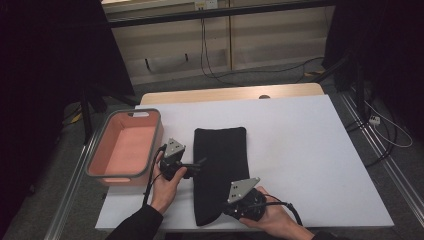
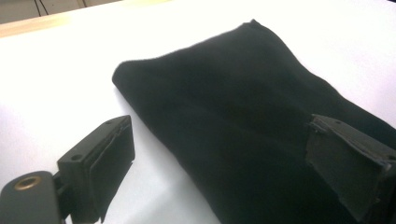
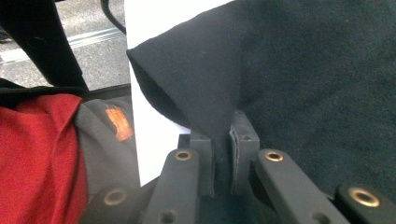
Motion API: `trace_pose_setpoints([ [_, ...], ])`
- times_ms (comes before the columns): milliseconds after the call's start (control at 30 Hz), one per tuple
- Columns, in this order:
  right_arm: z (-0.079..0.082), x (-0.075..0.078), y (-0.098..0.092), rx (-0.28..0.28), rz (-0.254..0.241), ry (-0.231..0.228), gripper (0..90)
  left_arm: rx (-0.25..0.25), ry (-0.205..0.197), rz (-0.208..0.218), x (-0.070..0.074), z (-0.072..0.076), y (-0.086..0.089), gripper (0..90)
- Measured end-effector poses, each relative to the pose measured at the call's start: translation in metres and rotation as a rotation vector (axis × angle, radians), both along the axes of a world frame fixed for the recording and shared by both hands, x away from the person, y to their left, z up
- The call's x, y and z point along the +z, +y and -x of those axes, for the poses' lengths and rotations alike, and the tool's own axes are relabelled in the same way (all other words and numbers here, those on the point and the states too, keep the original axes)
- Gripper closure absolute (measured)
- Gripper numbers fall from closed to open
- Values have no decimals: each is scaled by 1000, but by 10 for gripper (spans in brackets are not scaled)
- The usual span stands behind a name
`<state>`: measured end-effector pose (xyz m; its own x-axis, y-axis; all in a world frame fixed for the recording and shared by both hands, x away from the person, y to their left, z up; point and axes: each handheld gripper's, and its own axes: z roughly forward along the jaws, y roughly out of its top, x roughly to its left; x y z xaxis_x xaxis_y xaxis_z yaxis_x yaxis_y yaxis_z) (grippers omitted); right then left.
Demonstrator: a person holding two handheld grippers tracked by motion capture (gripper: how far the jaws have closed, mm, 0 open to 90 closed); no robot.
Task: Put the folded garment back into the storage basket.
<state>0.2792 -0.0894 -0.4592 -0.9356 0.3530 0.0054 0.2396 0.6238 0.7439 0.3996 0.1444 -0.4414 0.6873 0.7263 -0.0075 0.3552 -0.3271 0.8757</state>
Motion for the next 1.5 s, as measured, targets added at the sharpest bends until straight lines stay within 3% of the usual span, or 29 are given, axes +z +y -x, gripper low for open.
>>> trace_pose_setpoints([
  [200, 2, 1, -1, 4, -2, 3, 829, 0, 34, 14, -2, -18, -9, 68],
  [300, 2, 0, -1, 6, -1, 5, 829, 16, 31, 37, -1, -23, -12, 62],
  [333, 2, 0, -1, 6, -1, 4, 829, 39, 8, 23, 0, -27, -13, 61],
  [400, 2, 0, -1, 7, 2, 1, 829, 60, -1, 15, 2, -33, -14, 42],
  [500, 2, -1, -1, 9, 5, 1, 828, 72, 14, 44, 1, -40, -15, 43],
  [600, 1, 0, -2, 10, 2, 1, 828, 80, 37, 23, 0, -54, -16, 72],
  [800, 0, -2, -1, 12, 7, 5, 828, 85, 25, 11, 3, -66, -18, 105],
  [867, 0, -3, -1, 11, 13, 6, 827, 72, 48, 14, 4, -73, -19, 106],
  [1033, -1, -5, 0, 17, 27, 4, 826, 94, 37, 23, 5, -82, -19, 106],
  [1133, -1, -5, 0, 18, 28, 5, 826, 100, 24, -12, 5, -88, -21, 128],
  [1367, 0, -6, 0, 16, 30, 0, 826, 148, 81, 25, 4, -102, -14, 150],
  [1433, 0, -6, 0, 18, 30, 0, 826, 156, 137, 17, 2, -107, -13, 154],
  [1467, -1, -6, 0, 18, 29, 2, 825, 159, 172, -18, 1, -111, -12, 162],
  [1500, -1, -6, 0, 18, 29, 2, 825, 159, 172, -18, 1, -111, -12, 177],
])
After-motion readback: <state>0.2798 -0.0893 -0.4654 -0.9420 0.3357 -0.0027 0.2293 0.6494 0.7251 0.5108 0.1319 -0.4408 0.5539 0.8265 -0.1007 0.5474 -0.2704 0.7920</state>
